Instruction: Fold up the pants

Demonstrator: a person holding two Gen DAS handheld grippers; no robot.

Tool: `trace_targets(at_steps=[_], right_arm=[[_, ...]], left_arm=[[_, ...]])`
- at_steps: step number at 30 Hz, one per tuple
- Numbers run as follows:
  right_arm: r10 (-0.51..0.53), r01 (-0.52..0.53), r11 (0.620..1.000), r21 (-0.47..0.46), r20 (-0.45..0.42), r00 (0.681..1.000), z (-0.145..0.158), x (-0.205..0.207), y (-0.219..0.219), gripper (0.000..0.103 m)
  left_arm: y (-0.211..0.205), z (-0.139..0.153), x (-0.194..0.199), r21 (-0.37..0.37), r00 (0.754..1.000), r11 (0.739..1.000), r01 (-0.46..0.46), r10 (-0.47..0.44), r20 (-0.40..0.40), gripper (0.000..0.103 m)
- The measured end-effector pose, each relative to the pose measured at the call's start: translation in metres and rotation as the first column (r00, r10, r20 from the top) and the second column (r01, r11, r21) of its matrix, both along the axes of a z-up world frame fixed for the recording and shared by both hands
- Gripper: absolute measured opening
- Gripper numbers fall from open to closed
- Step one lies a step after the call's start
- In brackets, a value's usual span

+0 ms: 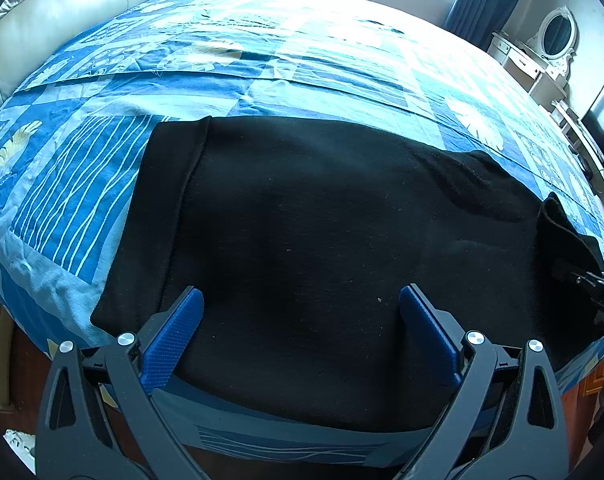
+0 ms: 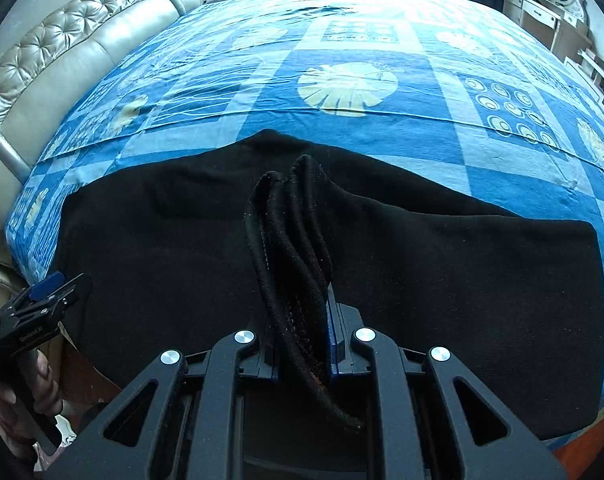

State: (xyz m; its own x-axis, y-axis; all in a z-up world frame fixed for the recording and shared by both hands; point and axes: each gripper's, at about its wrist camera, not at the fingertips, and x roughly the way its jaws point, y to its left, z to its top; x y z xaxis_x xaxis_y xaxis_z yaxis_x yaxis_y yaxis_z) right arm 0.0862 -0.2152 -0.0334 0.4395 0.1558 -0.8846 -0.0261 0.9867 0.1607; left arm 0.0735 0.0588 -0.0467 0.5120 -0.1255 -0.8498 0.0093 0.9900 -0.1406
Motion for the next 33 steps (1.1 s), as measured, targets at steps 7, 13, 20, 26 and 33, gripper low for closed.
trace_targets(at_steps=[7,13,20,26,33], right_arm=[[0.001,-0.001,1.0,0.007,-0.003,1.0,-0.002,-0.001,0.007,0.025],[0.018,-0.017,0.999,0.029,-0.007,1.0,-0.004,-0.004,0.016,0.03],[0.043,-0.042,0.997,0.062,-0.008,0.999,-0.004,-0.006,0.031,0.03],[0.025,-0.023,0.994,0.106,-0.019,0.999,-0.01,-0.006,0.03,0.032],[0.039,-0.038,0.986,0.163,-0.006,0.999,-0.015,-0.01,0.034,0.041]], left_arm=[[0.0,0.0,0.0,0.0,1.0,1.0,0.0,0.0,0.0,0.098],[0.0,0.0,0.0,0.003,1.0,1.0,0.001,-0.001,0.002,0.098],[-0.001,0.0,0.0,0.002,1.0,1.0,0.001,-0.001,0.002,0.098],[-0.001,0.0,0.0,0.002,1.0,1.0,0.001,-0.001,0.002,0.099],[-0.001,-0.001,0.0,0.002,1.0,1.0,0.001,-0.001,0.002,0.099]])
